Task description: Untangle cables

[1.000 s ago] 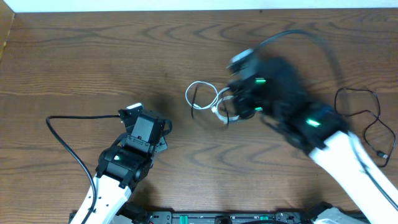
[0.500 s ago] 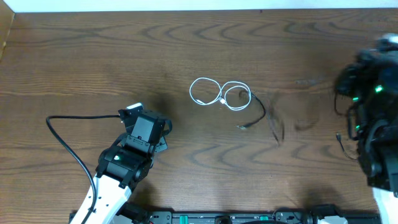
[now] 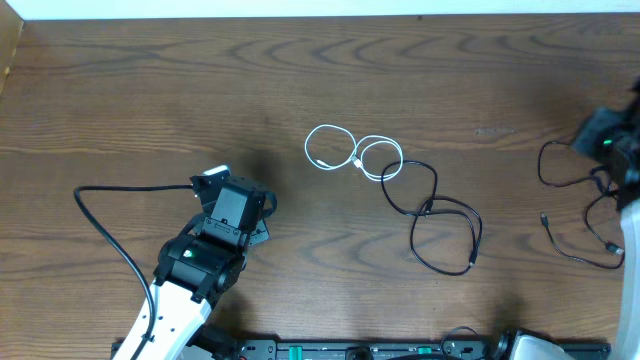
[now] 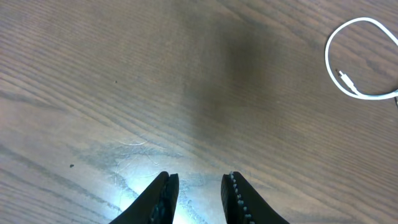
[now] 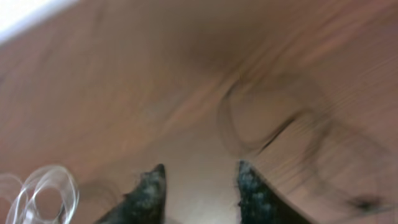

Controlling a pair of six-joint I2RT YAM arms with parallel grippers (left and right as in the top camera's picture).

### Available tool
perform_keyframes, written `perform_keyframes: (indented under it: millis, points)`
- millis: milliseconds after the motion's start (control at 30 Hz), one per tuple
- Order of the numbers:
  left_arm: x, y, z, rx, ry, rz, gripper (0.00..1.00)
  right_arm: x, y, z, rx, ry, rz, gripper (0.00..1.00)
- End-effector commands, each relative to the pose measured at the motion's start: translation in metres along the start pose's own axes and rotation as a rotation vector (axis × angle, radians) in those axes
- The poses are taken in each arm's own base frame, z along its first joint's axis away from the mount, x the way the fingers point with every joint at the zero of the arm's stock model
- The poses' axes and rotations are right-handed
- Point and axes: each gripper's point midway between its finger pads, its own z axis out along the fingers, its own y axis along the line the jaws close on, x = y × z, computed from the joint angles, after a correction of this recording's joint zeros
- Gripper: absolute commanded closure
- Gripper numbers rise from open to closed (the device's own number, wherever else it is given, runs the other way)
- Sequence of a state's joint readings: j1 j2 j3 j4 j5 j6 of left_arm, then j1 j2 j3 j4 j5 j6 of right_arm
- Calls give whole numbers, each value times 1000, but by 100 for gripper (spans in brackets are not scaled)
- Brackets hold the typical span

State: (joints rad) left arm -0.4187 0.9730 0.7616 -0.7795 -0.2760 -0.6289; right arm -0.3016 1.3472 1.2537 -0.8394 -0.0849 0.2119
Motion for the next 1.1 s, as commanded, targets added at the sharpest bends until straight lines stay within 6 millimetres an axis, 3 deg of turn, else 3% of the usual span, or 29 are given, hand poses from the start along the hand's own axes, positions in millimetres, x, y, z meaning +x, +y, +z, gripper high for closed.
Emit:
perform_keyframes:
  millis: [0,67,200,333,467,667,867,1067]
  points:
    - [-5,3,-1,-18,-18,-11,71,47,58,12,-306,241,-54,60]
    - [-5,3,-1,-18,-19,-11,71,83,77,17,-375,404,-85,57]
    - [-5,3,-1,-18,-19,-12,71,131,96,23,-374,601,-163,53]
    - [-5,3,-1,-18,-19,-11,71,164,109,32,-317,697,-233,50]
    - [-5,3,-1,-18,-19,-11,71,186,115,45,-199,729,-285,49]
    - [-5,3,-1,-19,-19,-11,71,218,139,59,-225,751,-505,44]
    - [-5,3,-1,-19,-18,-11,71,242,132,79,-71,767,-668,43]
    - [-5,3,-1,-19,-19,-11,71,259,145,93,-85,770,-717,43]
